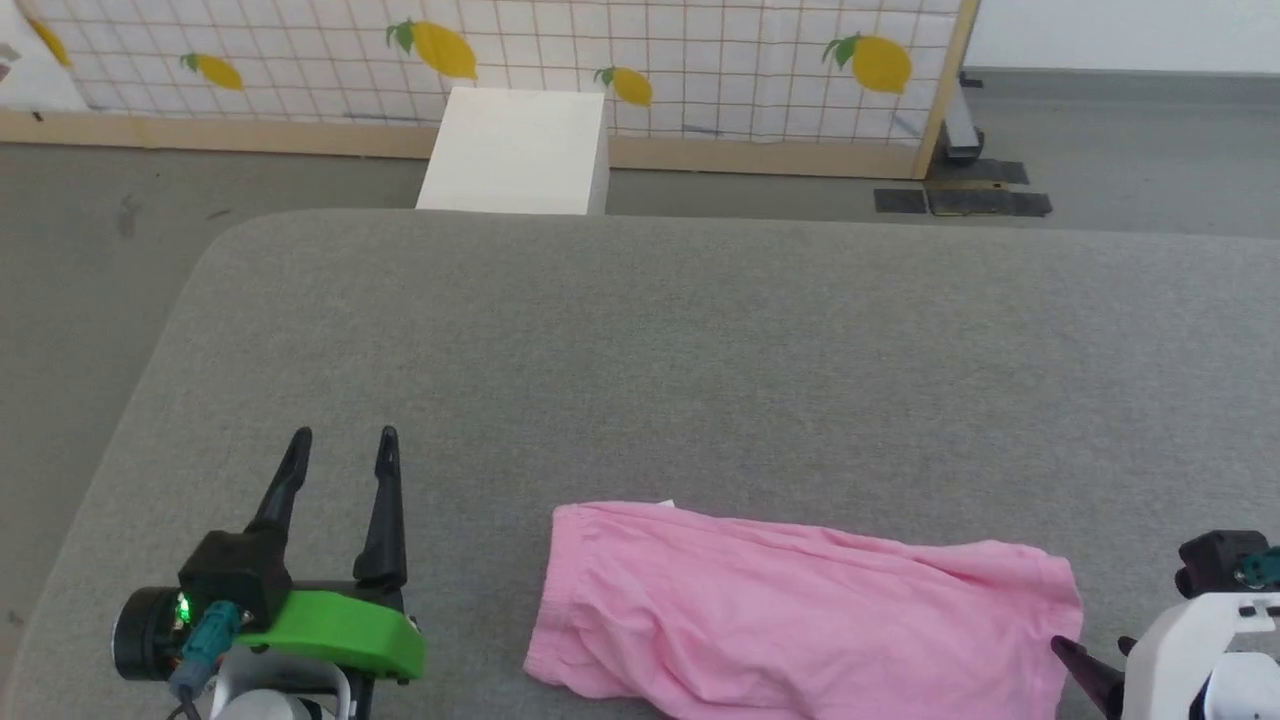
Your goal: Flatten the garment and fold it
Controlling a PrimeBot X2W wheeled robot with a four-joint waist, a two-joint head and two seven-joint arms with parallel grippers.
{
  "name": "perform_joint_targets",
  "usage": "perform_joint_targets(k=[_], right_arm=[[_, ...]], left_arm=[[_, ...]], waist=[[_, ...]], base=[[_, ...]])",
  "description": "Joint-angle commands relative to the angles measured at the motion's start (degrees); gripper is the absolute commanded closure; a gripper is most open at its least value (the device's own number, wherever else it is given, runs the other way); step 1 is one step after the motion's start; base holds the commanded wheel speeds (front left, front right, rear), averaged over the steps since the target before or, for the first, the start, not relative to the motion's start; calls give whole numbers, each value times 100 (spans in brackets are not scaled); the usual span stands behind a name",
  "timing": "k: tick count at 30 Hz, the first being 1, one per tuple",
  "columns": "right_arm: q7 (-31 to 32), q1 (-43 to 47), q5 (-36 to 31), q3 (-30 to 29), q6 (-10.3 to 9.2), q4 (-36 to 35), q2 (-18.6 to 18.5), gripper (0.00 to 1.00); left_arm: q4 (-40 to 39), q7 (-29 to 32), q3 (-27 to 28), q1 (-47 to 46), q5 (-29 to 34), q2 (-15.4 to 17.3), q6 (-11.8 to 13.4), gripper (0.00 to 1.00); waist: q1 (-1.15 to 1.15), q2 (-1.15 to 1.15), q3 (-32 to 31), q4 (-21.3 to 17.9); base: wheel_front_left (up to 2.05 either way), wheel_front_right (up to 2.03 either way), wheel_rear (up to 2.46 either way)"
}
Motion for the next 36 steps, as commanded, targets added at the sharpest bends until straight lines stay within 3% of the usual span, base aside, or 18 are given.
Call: perform_joint_targets(k=[1,12,13,15,23,28,36], right_arm=[[71,-160,48,34,-8,83,-24,0],[612,-636,311,568,-8,1139,73,0],[682,-631,378,624,-8,1229,104,29],[770,-647,478,724,-8,1356,122,97],[750,-873,751,1001,-8,1505,16,100],[415,-1001,847,1032,-8,1169,-116,100],[582,-801,824,261,-8,398,-459,100]], left_arm=[[-16,-49,71,67,90,8,-34,0],[26,-67,345,-3,349,-280,-409,0],[45,-67,353,-2,373,-307,-455,0],[82,-68,386,4,407,-351,-516,0],[241,-68,435,72,494,-426,-694,0],[287,-68,420,163,519,-397,-707,0],[197,-16,383,298,532,-327,-646,0]], waist=[[0,40,126,128],[0,40,429,327],[0,40,436,335],[0,40,447,328],[0,40,299,189],[0,40,137,89],[0,40,-41,-114]], base=[[0,0,0],[0,0,0],[0,0,0],[0,0,0],[0,0,0],[0,0,0],[0,0,0]])
